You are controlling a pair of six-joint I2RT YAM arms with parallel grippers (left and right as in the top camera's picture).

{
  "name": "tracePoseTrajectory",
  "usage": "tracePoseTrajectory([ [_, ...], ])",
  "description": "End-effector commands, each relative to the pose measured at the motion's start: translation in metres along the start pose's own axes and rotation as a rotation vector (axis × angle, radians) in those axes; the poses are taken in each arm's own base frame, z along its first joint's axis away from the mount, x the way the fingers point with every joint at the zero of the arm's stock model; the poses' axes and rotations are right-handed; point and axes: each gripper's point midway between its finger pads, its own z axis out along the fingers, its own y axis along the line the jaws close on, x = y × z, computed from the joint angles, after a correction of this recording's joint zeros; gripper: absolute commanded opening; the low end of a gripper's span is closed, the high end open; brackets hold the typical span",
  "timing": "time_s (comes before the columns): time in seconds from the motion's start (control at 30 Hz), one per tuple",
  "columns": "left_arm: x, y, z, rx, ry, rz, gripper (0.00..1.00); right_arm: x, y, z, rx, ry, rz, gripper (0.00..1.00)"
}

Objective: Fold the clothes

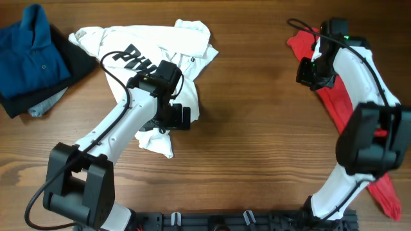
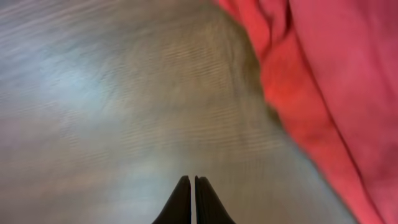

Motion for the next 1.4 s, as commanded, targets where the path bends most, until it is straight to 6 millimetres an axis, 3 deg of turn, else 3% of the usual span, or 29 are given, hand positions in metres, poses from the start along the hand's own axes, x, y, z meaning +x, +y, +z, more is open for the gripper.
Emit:
tracePoseTrajectory([
  [0.0, 0.002, 0.004, 0.003, -0.026, 0.004, 0.019, 1.0, -0.007, -0.015, 0.029, 0.008, 0.006, 0.003, 0.04],
  [0.27, 0.002, 0.004, 0.003, -0.026, 0.004, 0.019, 1.0, -0.044, -0.054, 0.046, 0.032, -0.113, 0.082, 0.04],
  [0.53, 0.002, 0.004, 0.003, -0.026, 0.004, 0.019, 1.0, -0.034, -0.068, 0.076, 0.004, -0.046, 0.045, 0.04],
  [0.7, 0.002, 0.004, 0.003, -0.027, 0.006, 0.018, 1.0, -0.036, -0.102, 0.089, 0.151, -0.061, 0.171, 0.04],
  [0.8, 0.004, 0.005, 0.003, -0.03, 0.015, 0.018, 1.0, -0.044, -0.133, 0.082, 0.255, -0.117, 0.294, 0.04],
  [1.0, 0.008, 0.007, 0.003, -0.036, 0.03, 0.018, 1.0, -0.069, -0.211, 0.038, 0.385, -0.225, 0.519, 0.04],
  [1.03, 0.008, 0.007, 0.003, -0.036, 0.029, 0.018, 1.0, -0.071, -0.233, 0.024, 0.389, -0.244, 0.611, 0.04],
  [1.1, 0.008, 0.007, 0.003, -0.036, 0.029, 0.018, 1.0, -0.069, -0.248, 0.015, 0.384, -0.251, 0.688, 0.04],
  [1.2, 0.008, 0.007, 0.003, -0.035, 0.029, 0.018, 1.0, -0.078, -0.245, 0.011, 0.271, -0.251, 0.68, 0.04],
  [1.37, 0.006, 0.01, 0.003, -0.057, 0.017, 0.019, 1.0, -0.105, -0.199, -0.011, 0.095, -0.294, 0.504, 0.08],
])
